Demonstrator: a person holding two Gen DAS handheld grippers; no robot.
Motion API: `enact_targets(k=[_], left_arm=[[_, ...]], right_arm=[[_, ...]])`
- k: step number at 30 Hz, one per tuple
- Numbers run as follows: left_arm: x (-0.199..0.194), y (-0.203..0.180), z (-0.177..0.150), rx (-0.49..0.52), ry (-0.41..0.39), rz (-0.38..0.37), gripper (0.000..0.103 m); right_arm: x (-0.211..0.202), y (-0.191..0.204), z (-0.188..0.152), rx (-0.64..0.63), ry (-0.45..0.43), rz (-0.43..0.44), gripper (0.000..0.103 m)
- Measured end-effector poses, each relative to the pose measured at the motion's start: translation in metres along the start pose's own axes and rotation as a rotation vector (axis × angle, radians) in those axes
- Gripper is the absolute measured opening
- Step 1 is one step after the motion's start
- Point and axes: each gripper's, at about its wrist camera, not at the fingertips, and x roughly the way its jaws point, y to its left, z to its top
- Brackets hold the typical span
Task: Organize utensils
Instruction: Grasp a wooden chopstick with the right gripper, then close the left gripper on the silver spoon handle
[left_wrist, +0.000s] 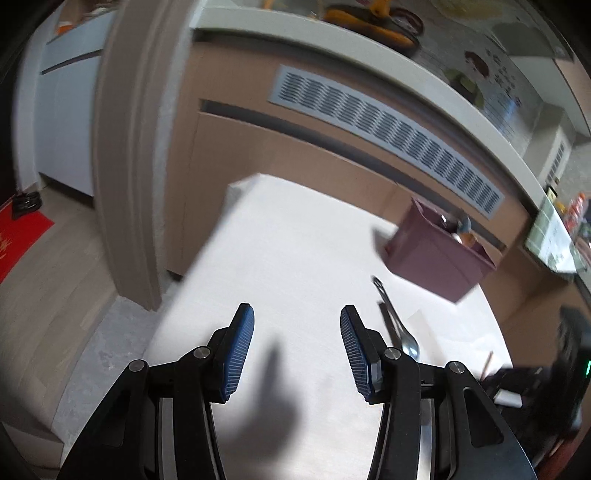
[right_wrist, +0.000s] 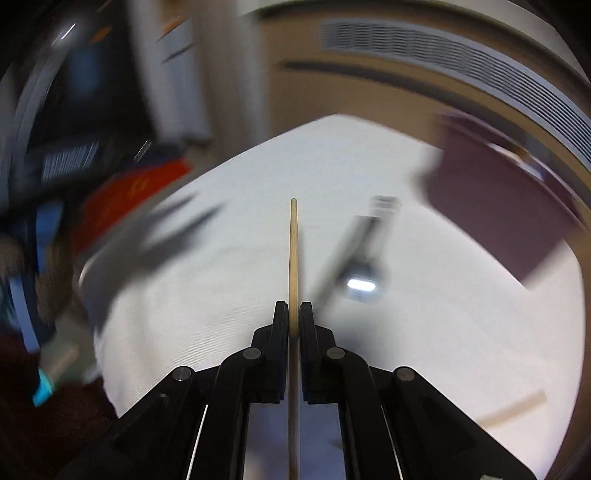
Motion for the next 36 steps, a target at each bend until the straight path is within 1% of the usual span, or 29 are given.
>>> enact_targets(k=[3, 5, 8, 11, 13, 15, 17, 18, 19, 20, 24, 28, 32, 36], left_arm=[[0.019, -0.028, -0.013, 0.056, 0.068, -0.048, 0.049], [0.031, -0.054, -0.024, 0.131, 0.115, -0.076, 0.049], [0.047, -0.099, -0.046, 0.274, 0.167, -0.095, 0.049], [0.059, -0.126, -0.056, 0.358, 0.193, -0.094, 0.049], [0.068, -0.134, -0.052, 0.371, 0.193, -0.085, 0.049], [0.081, -0.138, -0.04, 0.347, 0.217, -0.081, 0.049], [0.093, -0.137, -0.028, 0.299, 0.249, -0.113, 0.046], [0.1, -0.138, -0.023, 0.281, 0.267, -0.124, 0.043], [0.106, -0.14, -0.02, 0.276, 0.277, -0.127, 0.04], [0.111, -0.143, -0.018, 0.278, 0.283, -0.123, 0.04], [0.132, -0.145, -0.017, 0.282, 0.302, -0.047, 0.04], [0.138, -0.142, -0.013, 0.286, 0.283, 0.01, 0.04], [0.14, -0.142, -0.012, 0.302, 0.284, 0.009, 0.04], [0.138, -0.148, -0.017, 0.338, 0.298, -0.038, 0.039]], right_arm=[[-0.024, -0.052, -0.019, 0.171, -0.03, -0.081, 0.004], [-0.036, -0.079, -0.037, 0.274, -0.043, -0.118, 0.005], [-0.038, -0.1, -0.056, 0.373, -0.051, -0.141, 0.005], [-0.036, -0.112, -0.076, 0.421, -0.04, -0.143, 0.005], [-0.037, -0.116, -0.085, 0.427, -0.031, -0.143, 0.005], [-0.028, -0.115, -0.087, 0.43, -0.027, -0.139, 0.005], [-0.027, -0.116, -0.089, 0.44, -0.032, -0.131, 0.005], [-0.028, -0.116, -0.091, 0.444, -0.036, -0.13, 0.005], [-0.029, -0.116, -0.092, 0.444, -0.042, -0.13, 0.005], [-0.029, -0.116, -0.092, 0.44, -0.043, -0.13, 0.005], [-0.023, -0.111, -0.09, 0.424, -0.046, -0.134, 0.005], [-0.022, -0.11, -0.09, 0.418, -0.048, -0.134, 0.006], [-0.022, -0.109, -0.09, 0.414, -0.047, -0.134, 0.007], [-0.023, -0.108, -0.09, 0.412, -0.046, -0.13, 0.008]])
